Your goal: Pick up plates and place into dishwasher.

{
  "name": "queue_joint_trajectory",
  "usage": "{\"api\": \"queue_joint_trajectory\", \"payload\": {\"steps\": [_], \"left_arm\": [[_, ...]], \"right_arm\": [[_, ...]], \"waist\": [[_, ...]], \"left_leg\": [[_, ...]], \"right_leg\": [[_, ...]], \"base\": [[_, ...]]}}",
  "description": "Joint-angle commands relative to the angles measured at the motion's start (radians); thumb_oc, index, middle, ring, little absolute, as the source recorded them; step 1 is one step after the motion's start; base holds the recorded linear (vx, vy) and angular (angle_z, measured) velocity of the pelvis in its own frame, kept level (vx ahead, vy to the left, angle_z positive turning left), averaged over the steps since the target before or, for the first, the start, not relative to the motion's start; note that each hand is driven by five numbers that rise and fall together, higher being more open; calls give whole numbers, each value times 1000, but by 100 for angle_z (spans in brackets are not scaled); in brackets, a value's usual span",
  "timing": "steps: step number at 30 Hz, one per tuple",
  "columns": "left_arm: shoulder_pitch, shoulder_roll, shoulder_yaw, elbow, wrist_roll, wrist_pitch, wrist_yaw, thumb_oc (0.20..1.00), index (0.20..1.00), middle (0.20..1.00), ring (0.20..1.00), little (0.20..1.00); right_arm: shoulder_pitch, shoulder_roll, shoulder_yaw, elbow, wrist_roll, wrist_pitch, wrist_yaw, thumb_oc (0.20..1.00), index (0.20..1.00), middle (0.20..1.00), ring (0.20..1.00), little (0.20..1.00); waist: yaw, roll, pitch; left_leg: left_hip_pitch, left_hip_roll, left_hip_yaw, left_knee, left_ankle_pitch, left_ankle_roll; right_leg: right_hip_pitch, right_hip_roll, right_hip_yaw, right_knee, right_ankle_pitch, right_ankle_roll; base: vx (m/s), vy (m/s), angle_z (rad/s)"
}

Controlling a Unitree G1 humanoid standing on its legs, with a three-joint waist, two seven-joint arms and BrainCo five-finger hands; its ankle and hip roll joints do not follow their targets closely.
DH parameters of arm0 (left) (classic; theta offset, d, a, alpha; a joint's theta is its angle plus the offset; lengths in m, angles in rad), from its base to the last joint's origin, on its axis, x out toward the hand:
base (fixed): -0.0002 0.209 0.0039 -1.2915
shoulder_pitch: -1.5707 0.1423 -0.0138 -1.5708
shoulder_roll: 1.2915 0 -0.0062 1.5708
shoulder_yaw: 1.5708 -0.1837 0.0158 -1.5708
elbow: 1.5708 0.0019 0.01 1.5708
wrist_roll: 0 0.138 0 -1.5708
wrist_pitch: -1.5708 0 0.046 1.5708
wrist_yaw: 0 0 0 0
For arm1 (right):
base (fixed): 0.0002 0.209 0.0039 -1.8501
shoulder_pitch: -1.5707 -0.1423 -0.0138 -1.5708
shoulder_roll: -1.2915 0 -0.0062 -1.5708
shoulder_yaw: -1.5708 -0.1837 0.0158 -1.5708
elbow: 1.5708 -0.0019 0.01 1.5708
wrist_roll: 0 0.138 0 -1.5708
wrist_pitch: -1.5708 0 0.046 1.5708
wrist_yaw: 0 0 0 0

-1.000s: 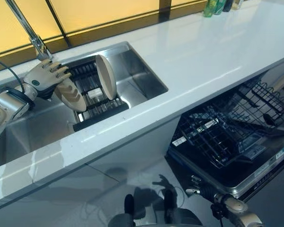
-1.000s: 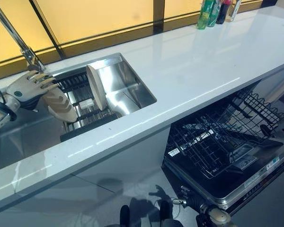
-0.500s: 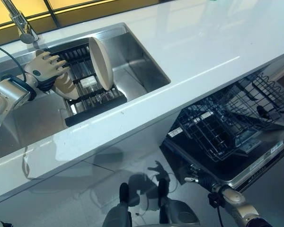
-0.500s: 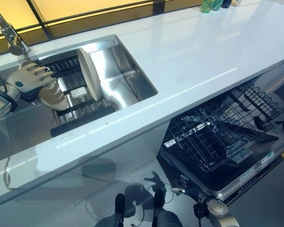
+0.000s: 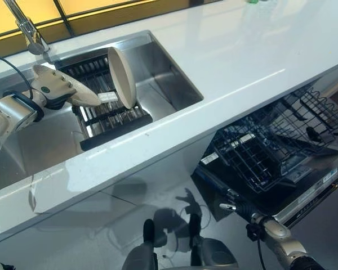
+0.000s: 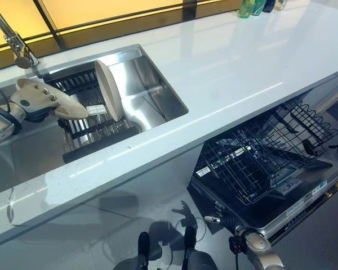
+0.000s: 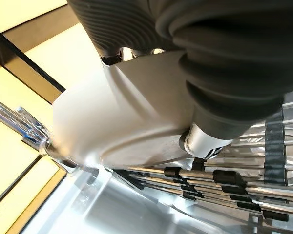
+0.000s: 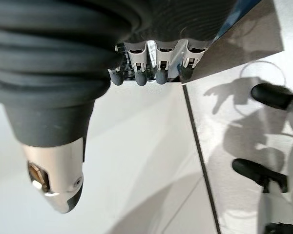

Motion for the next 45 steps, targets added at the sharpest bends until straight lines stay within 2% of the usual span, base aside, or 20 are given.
{"api": "queue_joint_trajectory", "payload": {"steps": [1,7,13,15,18,23,26,27,30,33,36,38,43,45], "left_arm": [[3,30,67,39,-27,17,45,200,200,200,200,200],[84,50,136,15,-113,6,121,200,200,200,200,200],[236,53,291,-71,-280,-30,183,200,200,200,200,200],[300,49,353,-107,-297,-46,183,200,200,200,200,200],[424,46,458,-191,-336,-60,167,200,200,200,200,200],[573,25,586,-305,-360,-55,139,200,200,200,200,200],[623,24,653,-349,-365,-59,164,200,200,200,200,200],[637,29,677,-374,-375,-59,182,200,200,200,200,200],[685,27,758,-428,-397,-68,217,200,200,200,200,200],[723,-4,822,-490,-418,-98,255,200,200,200,200,200],[700,-49,821,-559,-454,-137,229,200,200,200,200,200],[639,-77,772,-589,-511,-170,184,200,200,200,200,200],[460,-138,609,-648,-704,-201,41,200,200,200,200,200],[417,-160,563,-663,-750,-205,3,200,200,200,200,200]], "right_arm": [[31,-29,-40,-90,33,-45,-9,1000,1000,1000,1000,1000],[60,-37,-63,-130,59,-41,3,1000,1000,1000,1000,1000],[80,-46,-83,-238,69,-79,12,1000,1000,1000,1000,1000],[77,-52,-94,-274,69,-108,20,1000,1000,1000,1000,1000],[65,-79,-128,-358,74,-189,34,1000,1000,1000,1000,1000],[16,-142,-229,-529,99,-301,-7,1000,1000,1000,1000,1000],[-8,-168,-288,-583,110,-346,-32,1000,1000,1000,1000,1000],[-17,-178,-309,-601,102,-381,-41,1000,1000,1000,1000,1000],[-31,-208,-364,-675,97,-401,-66,1000,1000,1000,1000,1000],[-63,-247,-408,-745,57,-453,-90,1000,1000,1000,1000,1000],[-130,-294,-399,-778,-41,-476,-131,1000,1000,1000,1000,1000],[-222,-343,-350,-774,-152,-464,-183,1000,1000,1000,1000,1000],[-475,-458,-160,-718,-368,-347,-297,1000,1000,1000,1000,1000],[-546,-485,-98,-688,-424,-328,-322,1000,1000,1000,1000,1000]], "waist": [[-11,35,-69],[-15,50,-119],[-9,63,-162],[-9,66,-170],[-6,70,-178],[-3,78,-195],[1,81,-205],[6,81,-210],[15,80,-222],[27,73,-236],[41,65,-247],[52,57,-254],[78,35,-270],[84,30,-273]], "left_leg": [[-3,-83,78,11,-80,77],[38,-83,77,11,-90,68],[73,-84,65,9,-100,62],[81,-83,64,9,-102,62],[94,-81,58,9,-105,61],[113,-81,53,7,-112,63],[117,-82,49,7,-113,64],[119,-83,47,7,-115,65],[119,-84,41,7,-116,65],[119,-85,33,7,-118,65],[117,-86,23,7,-120,64],[117,-87,16,7,-121,63],[117,-85,3,7,-120,59],[118,-84,0,7,-120,58]], "right_leg": [[-32,-32,28,48,-30,118],[19,-32,23,31,-41,113],[63,-27,20,20,-57,104],[72,-26,21,20,-62,101],[85,-22,25,20,-69,96],[104,-20,32,18,-78,93],[111,-19,34,17,-80,91],[113,-20,33,16,-82,91],[118,-19,31,14,-85,90],[122,-18,29,11,-89,87],[125,-17,25,9,-92,85],[128,-17,18,9,-93,83],[135,-17,4,7,-96,80],[137,-16,1,7,-96,79]], "base": [[54,-13,-1],[63,-29,0],[44,-49,0],[21,-39,-1],[10,-25,-1],[0,0,0],[0,0,0],[0,0,0],[9,-11,0],[15,-25,-2],[14,-39,-2],[5,-53,0],[12,-56,3],[16,-55,3]]}}
